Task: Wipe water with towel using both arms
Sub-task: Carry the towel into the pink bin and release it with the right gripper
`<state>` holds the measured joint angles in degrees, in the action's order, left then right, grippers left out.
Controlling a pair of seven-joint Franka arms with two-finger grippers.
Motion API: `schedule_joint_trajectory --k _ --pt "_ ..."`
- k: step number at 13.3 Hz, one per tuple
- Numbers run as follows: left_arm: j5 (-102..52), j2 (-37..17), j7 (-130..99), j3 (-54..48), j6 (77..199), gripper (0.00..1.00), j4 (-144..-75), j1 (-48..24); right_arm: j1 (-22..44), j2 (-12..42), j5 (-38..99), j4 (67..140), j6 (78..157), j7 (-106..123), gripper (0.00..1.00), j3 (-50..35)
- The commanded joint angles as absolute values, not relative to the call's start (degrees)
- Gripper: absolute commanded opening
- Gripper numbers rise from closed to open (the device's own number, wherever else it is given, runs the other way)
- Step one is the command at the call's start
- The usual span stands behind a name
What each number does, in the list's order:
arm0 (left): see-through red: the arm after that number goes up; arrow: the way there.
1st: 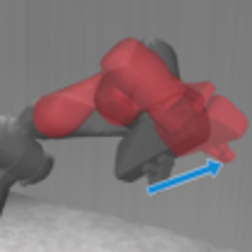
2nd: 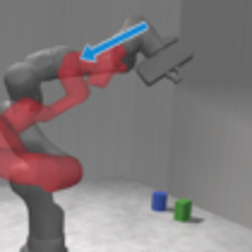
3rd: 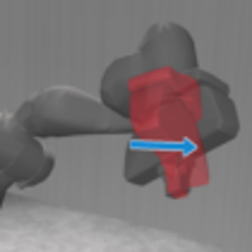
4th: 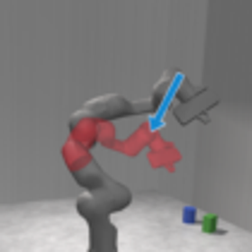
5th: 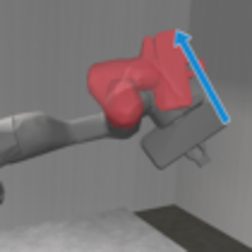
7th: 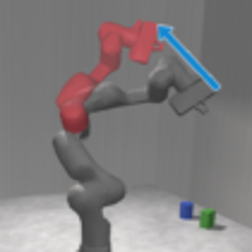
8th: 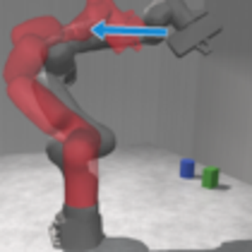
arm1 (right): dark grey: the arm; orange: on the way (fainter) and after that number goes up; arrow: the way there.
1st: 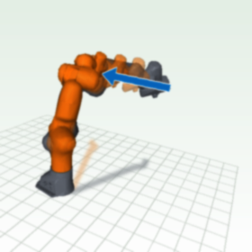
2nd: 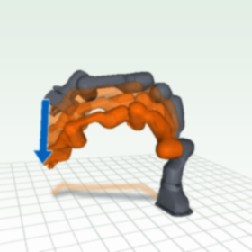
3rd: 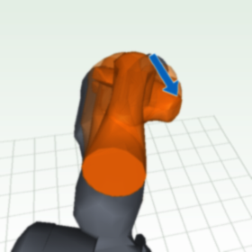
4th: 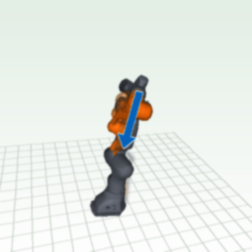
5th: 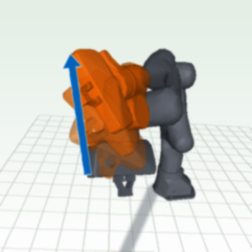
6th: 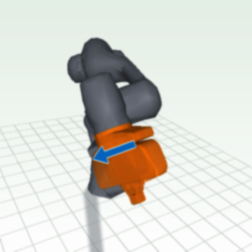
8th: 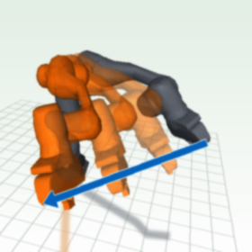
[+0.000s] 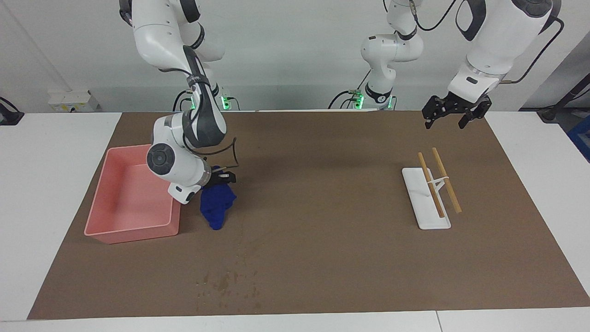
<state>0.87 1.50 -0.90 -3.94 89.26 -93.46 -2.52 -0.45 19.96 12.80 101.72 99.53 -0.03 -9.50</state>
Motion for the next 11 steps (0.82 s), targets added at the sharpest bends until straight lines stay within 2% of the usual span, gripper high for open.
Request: schedule_joint_trajectory --k 1,4,6,7,9,11 --pt "0.53 2.72 -0.62 -3.87 88.95 1.0 -94.66 -2.29 -3.76 14.69 17.74 102.75 91.44 -1.93 0.0 -9.93" --pt "0.53 2.72 -0.61 -3.87 88.95 1.0 -94.66 -2.29 -4.75 8.02 14.96 101.87 86.59 -1.85 0.0 -9.49" --pt "0.53 2.72 -0.53 -3.87 88.95 1.0 -94.66 -2.29 -4.75 3.71 5.94 99.68 84.65 0.25 0.0 -9.58" --pt "0.53 2.72 -0.61 -3.87 88.95 1.0 -94.66 -2.29 -4.83 3.17 0.67 98.45 84.73 4.79 0.0 -9.49" --pt "0.53 2.72 -0.62 -3.87 88.95 1.0 -94.66 -2.29 -8.5 3.6 -5.34 97.47 89.0 17.25 0.0 -9.14" --pt "0.62 2.64 -0.62 -3.87 88.86 1.0 -94.66 -2.29 -12.9 3.6 -7.2 100.0 99.36 26.76 0.0 -9.05"
